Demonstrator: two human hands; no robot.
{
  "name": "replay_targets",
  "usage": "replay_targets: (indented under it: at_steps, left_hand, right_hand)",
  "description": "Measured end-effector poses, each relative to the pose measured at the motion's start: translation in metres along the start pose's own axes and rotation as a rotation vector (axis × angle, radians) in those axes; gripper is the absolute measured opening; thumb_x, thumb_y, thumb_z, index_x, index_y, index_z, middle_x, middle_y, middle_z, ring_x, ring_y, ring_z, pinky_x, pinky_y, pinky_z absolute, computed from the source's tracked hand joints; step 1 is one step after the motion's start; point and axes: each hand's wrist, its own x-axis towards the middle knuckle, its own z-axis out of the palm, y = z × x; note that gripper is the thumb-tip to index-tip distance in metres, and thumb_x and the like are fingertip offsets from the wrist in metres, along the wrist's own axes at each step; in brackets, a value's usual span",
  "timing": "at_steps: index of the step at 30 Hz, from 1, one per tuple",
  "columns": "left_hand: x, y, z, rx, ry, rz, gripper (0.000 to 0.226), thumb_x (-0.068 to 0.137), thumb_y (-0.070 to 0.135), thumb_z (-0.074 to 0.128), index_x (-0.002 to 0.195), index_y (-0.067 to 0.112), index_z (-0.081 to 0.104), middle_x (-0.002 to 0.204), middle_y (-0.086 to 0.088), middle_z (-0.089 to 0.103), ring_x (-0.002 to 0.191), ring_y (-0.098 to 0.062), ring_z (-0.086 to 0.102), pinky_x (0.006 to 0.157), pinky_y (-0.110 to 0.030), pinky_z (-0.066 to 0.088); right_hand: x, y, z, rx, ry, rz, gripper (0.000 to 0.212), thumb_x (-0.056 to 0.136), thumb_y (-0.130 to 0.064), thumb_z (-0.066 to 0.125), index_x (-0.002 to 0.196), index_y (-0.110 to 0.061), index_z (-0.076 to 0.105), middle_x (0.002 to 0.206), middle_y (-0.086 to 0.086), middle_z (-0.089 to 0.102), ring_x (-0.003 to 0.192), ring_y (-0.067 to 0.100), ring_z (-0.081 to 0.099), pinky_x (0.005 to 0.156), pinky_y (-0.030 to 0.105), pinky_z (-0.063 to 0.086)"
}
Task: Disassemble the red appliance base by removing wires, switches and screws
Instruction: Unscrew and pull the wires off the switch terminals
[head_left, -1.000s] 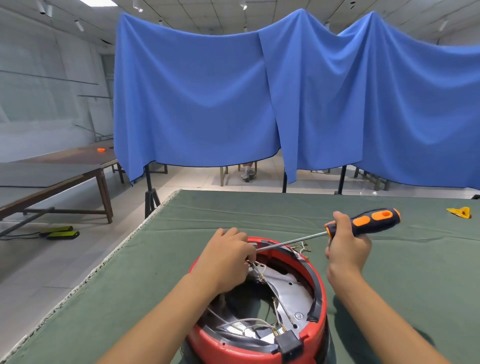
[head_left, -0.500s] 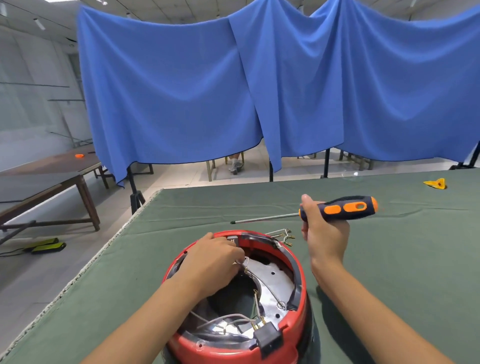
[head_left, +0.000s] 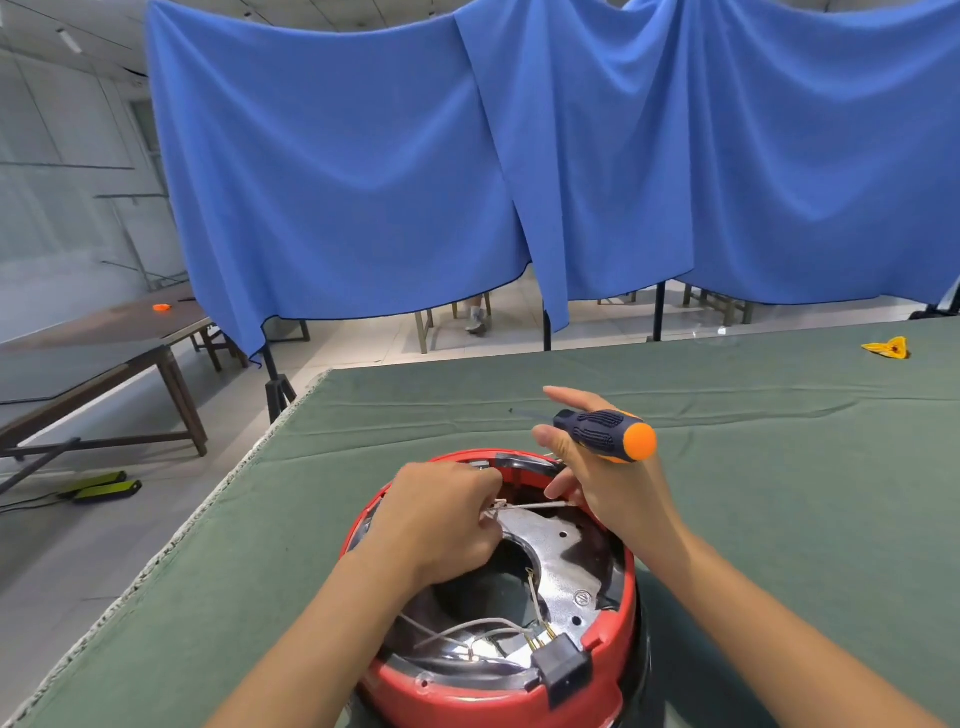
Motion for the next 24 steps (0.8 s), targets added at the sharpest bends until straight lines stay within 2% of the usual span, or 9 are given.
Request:
replay_targets:
  at_steps: [4, 5, 7, 9, 11, 14, 16, 19, 24]
  left_hand:
    - [-0.001, 0.002, -0.01, -0.043, 0.312, 0.086, 0.019, 0.065, 0.025, 0.038, 0.049, 0.017, 0.045, 0.057, 0.002, 0.051, 0.056, -0.021, 0.051, 0.046, -0.021, 0.026]
    - [-0.002, 0.002, -0.011, -0.051, 0.342, 0.086, 0.018, 0.065, 0.023, 0.039, 0.048, 0.017, 0.044, 0.057, 0.001, 0.05, 0.056, -0.021, 0.05, 0.046, -0.021, 0.026]
    - [-0.003, 0.003, -0.008, -0.05, 0.222, 0.016, 0.016, 0.07, 0.023, 0.044, 0.055, 0.02, 0.041, 0.064, 0.001, 0.055, 0.064, -0.023, 0.055, 0.05, -0.024, 0.032]
    - [-0.003, 0.0, 0.0, -0.03, 0.007, -0.101, 0.015, 0.078, 0.026, 0.046, 0.064, 0.02, 0.043, 0.079, 0.0, 0.062, 0.078, -0.025, 0.057, 0.059, -0.03, 0.036]
    - [-0.004, -0.002, 0.003, -0.062, -0.062, -0.13, 0.014, 0.079, 0.026, 0.047, 0.067, 0.021, 0.044, 0.084, -0.001, 0.063, 0.083, -0.025, 0.056, 0.062, -0.03, 0.034]
    - [-0.005, -0.004, -0.008, -0.174, -0.043, -0.122, 0.008, 0.075, 0.022, 0.05, 0.068, 0.023, 0.052, 0.084, 0.003, 0.065, 0.084, -0.021, 0.056, 0.064, -0.028, 0.038]
    - [-0.008, -0.007, -0.017, -0.224, -0.12, -0.111, 0.012, 0.074, 0.026, 0.052, 0.077, 0.026, 0.064, 0.08, 0.01, 0.063, 0.082, -0.014, 0.055, 0.064, -0.025, 0.039]
    - [-0.01, -0.004, -0.025, -0.177, -0.246, -0.071, 0.018, 0.073, 0.039, 0.057, 0.084, 0.033, 0.069, 0.067, 0.016, 0.056, 0.072, -0.008, 0.05, 0.058, -0.02, 0.033]
    - [-0.011, 0.015, -0.022, -0.103, -0.394, -0.007, 0.02, 0.073, 0.041, 0.066, 0.086, 0.029, 0.073, 0.073, 0.011, 0.066, 0.07, -0.011, 0.053, 0.061, -0.024, 0.037]
  right_hand:
    - [0.001, 0.0, 0.0, 0.017, 0.013, 0.014, 0.031, 0.083, -0.024, 0.074, 0.112, -0.033, 0.065, 0.082, 0.005, 0.073, 0.047, 0.024, 0.066, 0.039, 0.023, 0.042]
    - [0.001, 0.001, 0.0, 0.008, 0.003, 0.022, 0.03, 0.083, -0.025, 0.074, 0.112, -0.03, 0.066, 0.081, 0.006, 0.073, 0.046, 0.023, 0.065, 0.039, 0.023, 0.043]
    - [0.002, 0.001, 0.0, -0.027, -0.019, 0.03, 0.025, 0.083, -0.024, 0.074, 0.108, -0.023, 0.067, 0.079, 0.007, 0.073, 0.045, 0.022, 0.063, 0.04, 0.022, 0.043]
    - [0.002, 0.001, 0.0, -0.05, -0.029, 0.033, 0.02, 0.083, -0.024, 0.075, 0.102, -0.021, 0.068, 0.077, 0.006, 0.072, 0.044, 0.021, 0.061, 0.042, 0.021, 0.042]
    - [0.002, 0.002, 0.001, -0.069, -0.034, 0.029, 0.017, 0.082, -0.024, 0.075, 0.098, -0.022, 0.068, 0.077, 0.006, 0.071, 0.044, 0.02, 0.061, 0.043, 0.02, 0.042]
    - [0.002, 0.003, 0.0, -0.081, -0.038, 0.032, 0.015, 0.082, -0.023, 0.075, 0.096, -0.023, 0.068, 0.078, 0.009, 0.071, 0.044, 0.019, 0.06, 0.043, 0.021, 0.042]
    - [0.003, 0.002, 0.0, -0.077, -0.042, 0.036, 0.015, 0.082, -0.023, 0.075, 0.095, -0.023, 0.069, 0.078, 0.01, 0.071, 0.044, 0.019, 0.06, 0.041, 0.021, 0.042]
    - [0.003, 0.002, 0.0, -0.066, -0.037, 0.047, 0.013, 0.082, -0.021, 0.076, 0.093, -0.023, 0.069, 0.076, 0.011, 0.07, 0.043, 0.017, 0.058, 0.036, 0.022, 0.042]
    - [0.001, -0.002, 0.001, -0.064, -0.044, 0.06, 0.01, 0.082, -0.018, 0.075, 0.09, -0.022, 0.069, 0.075, 0.015, 0.068, 0.042, 0.015, 0.056, 0.037, 0.02, 0.043]
